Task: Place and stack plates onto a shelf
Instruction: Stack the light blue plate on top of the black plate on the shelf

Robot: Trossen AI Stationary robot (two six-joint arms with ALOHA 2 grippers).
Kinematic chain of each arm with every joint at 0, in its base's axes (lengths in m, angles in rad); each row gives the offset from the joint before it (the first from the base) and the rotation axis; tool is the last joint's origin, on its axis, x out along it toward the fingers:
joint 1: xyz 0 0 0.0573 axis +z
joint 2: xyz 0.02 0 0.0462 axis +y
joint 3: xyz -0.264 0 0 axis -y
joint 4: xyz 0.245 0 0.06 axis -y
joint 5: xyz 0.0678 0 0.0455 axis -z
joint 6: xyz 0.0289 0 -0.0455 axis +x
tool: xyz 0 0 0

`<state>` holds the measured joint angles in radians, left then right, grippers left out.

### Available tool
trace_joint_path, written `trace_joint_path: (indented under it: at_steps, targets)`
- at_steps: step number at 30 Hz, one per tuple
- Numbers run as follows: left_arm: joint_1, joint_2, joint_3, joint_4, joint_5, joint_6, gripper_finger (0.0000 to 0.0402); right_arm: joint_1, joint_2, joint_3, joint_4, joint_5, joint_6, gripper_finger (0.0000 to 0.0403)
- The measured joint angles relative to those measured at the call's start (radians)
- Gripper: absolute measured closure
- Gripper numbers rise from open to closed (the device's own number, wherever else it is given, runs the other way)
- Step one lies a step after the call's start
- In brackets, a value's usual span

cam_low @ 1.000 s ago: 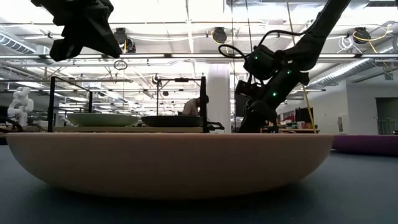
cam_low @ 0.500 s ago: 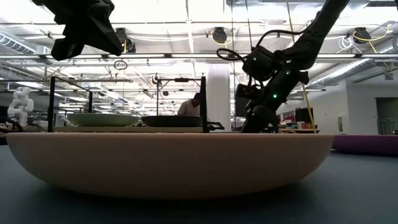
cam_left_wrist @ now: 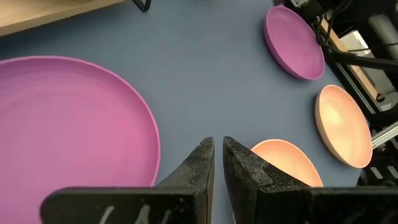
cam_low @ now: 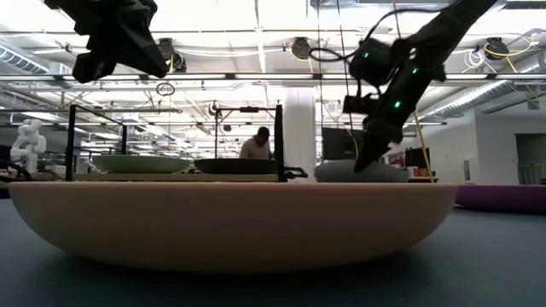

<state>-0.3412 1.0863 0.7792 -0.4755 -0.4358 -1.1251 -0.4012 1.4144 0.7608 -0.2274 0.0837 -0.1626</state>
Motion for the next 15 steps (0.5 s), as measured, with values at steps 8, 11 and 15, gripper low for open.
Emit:
trace_joint_path:
  at_steps: [8,11,15]
  targets:
    - [0.000,0.000,0.000,-0.013,-0.008,0.075,0.0364,0.073,-0.183,-0.001,-0.112,0.046,0.195,0.0399]
    - [0.000,0.000,0.000,-0.038,-0.010,0.075,0.0364,0.109,-0.232,0.003,-0.141,0.065,0.268,0.0399]
    - [-0.014,0.000,0.000,-0.085,-0.010,0.031,0.0364,0.149,-0.245,0.102,-0.250,0.073,0.338,0.0399]
